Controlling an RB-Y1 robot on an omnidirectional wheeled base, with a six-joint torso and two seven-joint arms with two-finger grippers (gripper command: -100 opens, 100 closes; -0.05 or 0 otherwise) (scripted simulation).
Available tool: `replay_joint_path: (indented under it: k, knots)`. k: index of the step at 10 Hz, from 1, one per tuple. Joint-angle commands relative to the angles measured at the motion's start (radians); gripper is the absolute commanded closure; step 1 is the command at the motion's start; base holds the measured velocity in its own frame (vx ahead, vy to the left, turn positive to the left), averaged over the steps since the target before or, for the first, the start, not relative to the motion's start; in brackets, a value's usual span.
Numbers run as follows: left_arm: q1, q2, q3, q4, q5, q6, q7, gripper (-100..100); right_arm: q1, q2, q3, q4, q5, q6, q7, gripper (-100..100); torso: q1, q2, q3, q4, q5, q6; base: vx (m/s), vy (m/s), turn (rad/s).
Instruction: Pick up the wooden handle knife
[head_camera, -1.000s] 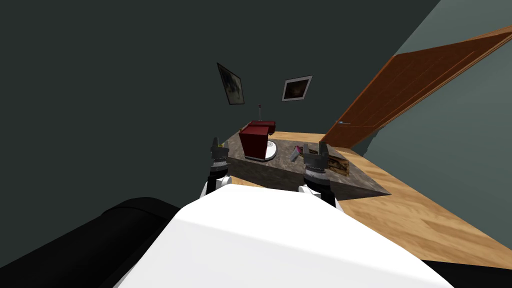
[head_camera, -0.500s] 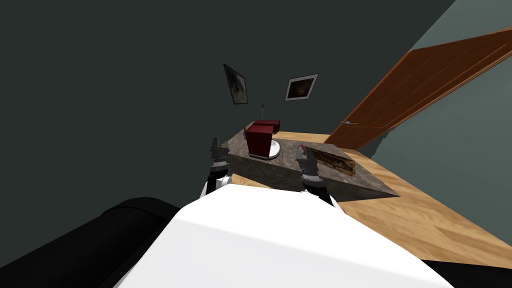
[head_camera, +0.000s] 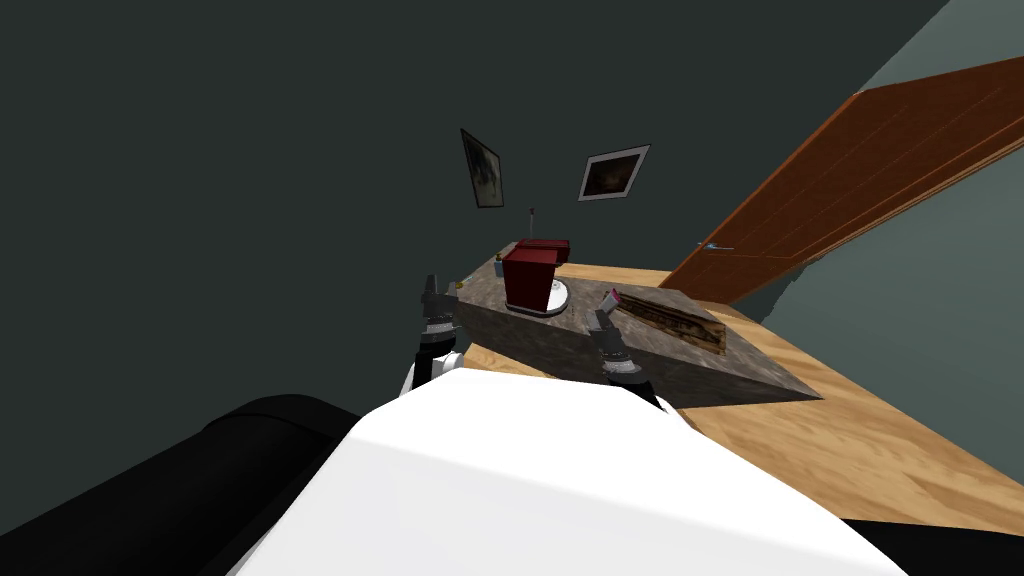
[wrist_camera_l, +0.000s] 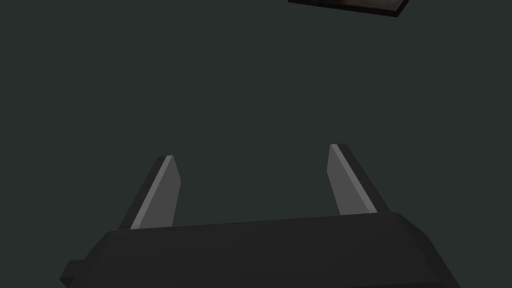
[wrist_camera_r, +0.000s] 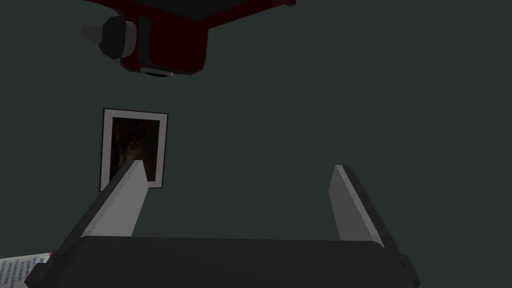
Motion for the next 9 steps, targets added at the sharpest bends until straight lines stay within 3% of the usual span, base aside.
replay_joint_path:
  k: [1,4,5,6,9]
  knots:
    - [0.0,0.0,0.0,0.0,0.0,0.0,0.0,0,-0.007,-0.032,0.007,0.029,0.005,-0.003,0.001,-100,0.0,0.0,0.0,0.0,0.0,0.0,-0.039,0.048,0.042]
    - [0.0,0.0,0.0,0.0,0.0,0.0,0.0,0,0.01,-0.118,0.046,0.116,0.032,-0.023,0.007,-100,-0.001,0.0,0.0,0.0,0.0,0.0,-0.048,0.06,0.09]
    - [0.0,0.0,0.0,0.0,0.0,0.0,0.0,0,0.01,-0.137,0.046,0.117,0.032,-0.023,0.007,-100,0.0,0.0,0.0,0.0,0.0,0.0,-0.041,0.061,0.053]
    - [0.0,0.0,0.0,0.0,0.0,0.0,0.0,0,0.019,-0.177,0.067,0.159,0.048,-0.033,0.011,-100,0.0,-0.001,0.0,0.0,0.0,0.0,-0.042,0.052,0.134]
    - [0.0,0.0,0.0,0.0,0.0,0.0,0.0,0,0.027,-0.247,0.089,0.211,0.065,-0.042,0.014,-100,0.0,0.0,0.0,0.0,0.0,0.0,-0.045,0.057,0.069]
